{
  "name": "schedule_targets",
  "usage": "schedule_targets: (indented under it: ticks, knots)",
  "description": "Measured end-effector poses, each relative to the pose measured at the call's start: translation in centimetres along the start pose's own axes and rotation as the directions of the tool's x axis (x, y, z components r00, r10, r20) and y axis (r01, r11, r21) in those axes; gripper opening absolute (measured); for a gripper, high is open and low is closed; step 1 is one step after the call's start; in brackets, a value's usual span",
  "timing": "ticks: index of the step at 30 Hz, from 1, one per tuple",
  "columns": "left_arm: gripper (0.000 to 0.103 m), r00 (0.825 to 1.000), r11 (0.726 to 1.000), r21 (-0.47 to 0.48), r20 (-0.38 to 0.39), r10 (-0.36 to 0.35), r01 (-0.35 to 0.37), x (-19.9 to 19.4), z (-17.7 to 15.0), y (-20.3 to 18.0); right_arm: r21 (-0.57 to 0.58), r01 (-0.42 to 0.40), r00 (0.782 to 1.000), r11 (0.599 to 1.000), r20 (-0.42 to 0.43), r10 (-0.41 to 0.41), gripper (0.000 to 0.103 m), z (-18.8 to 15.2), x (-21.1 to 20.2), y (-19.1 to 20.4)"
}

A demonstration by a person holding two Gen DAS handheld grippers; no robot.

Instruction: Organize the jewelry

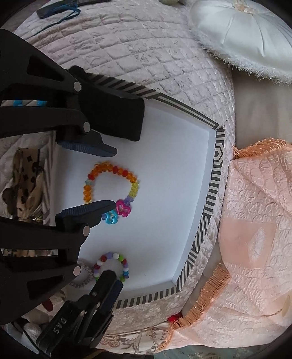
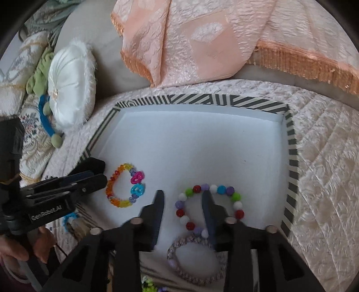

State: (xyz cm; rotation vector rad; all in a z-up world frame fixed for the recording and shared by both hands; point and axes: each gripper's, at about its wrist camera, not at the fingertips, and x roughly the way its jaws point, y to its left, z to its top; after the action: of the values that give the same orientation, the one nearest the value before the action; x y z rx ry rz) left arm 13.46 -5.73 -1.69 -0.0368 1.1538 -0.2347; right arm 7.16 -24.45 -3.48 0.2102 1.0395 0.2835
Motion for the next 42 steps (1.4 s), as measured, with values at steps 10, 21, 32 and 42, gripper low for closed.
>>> schedule_targets:
  ticks: [10, 21, 32, 42]
  knots:
    - [0.04, 0.995, 0.997, 0.039, 0.083, 0.058, -0.061, -4.2, -2.4, -1.2, 0.01, 0.02, 0.996, 1.0, 0.083, -0.02, 0.033, -3.2, -5.6, 1.6]
    - [0.04, 0.986, 0.996, 0.04, 0.147, 0.079, -0.086, -8.2, -6.6, -1.3, 0.011, 0.032, 0.988, 0.999, 0.152, -0.034, 0.034, -6.6, -9.5, 4.4]
    - [0.04, 0.973, 0.993, 0.041, 0.21, 0.096, -0.107, -11.5, -10.5, -1.3, 0.007, 0.024, 0.982, 1.0, 0.186, -0.025, 0.036, -9.6, -12.3, 6.4]
    - [0.04, 0.964, 0.993, 0.038, 0.247, 0.101, -0.114, -13.8, -12.7, -0.9, -0.004, 0.024, 0.977, 1.0, 0.213, -0.023, 0.037, -11.3, -14.3, 7.7]
